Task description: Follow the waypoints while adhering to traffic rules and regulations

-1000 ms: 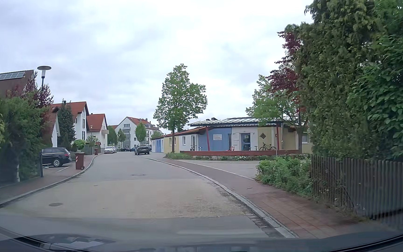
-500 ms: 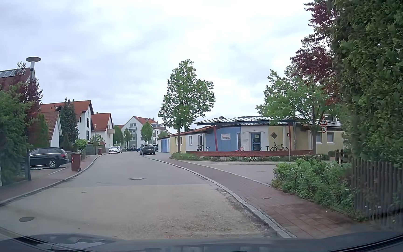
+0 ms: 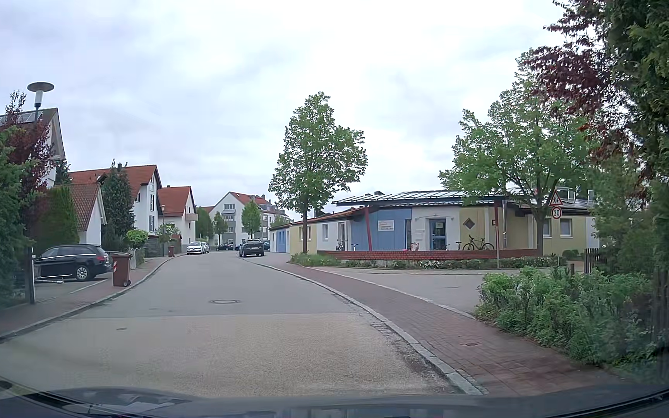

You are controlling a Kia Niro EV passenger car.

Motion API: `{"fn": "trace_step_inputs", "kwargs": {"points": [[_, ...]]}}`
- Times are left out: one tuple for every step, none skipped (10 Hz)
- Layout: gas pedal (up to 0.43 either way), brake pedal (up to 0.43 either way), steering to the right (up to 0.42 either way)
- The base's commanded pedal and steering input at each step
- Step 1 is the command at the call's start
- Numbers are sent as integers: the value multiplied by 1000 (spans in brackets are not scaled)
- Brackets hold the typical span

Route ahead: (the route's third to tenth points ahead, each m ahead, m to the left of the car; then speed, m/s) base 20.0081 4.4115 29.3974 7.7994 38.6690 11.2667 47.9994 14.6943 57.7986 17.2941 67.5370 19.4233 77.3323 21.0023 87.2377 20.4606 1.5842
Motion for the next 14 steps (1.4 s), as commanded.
{"fn": "trace_step_inputs", "kwargs": {"points": [[0,274,-68],[0,268,-52],[0,262,-44],[0,262,-38],[0,262,-34],[0,262,-30],[0,268,-27],[0,262,-26],[0,262,-26],[0,256,-26],[0,262,-26],[0,262,-26],[0,262,-26],[0,262,-26]]}}
